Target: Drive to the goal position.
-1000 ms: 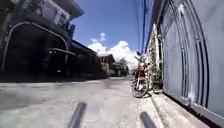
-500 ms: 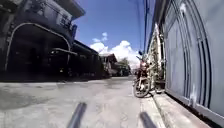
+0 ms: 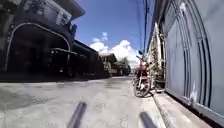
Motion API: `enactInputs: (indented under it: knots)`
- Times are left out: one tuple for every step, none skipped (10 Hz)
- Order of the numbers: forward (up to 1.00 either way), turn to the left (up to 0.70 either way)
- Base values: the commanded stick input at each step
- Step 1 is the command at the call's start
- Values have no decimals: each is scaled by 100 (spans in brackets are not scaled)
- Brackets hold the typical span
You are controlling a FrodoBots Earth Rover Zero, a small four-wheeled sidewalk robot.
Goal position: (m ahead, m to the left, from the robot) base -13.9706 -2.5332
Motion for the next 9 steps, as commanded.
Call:
enactInputs:
  knots:
    - [0,14]
    - [0,14]
    - [0,14]
    - [0,15]
    - [0,15]
    - [0,14]
    - [0,13]
    - [0,13]
    - [0,13]
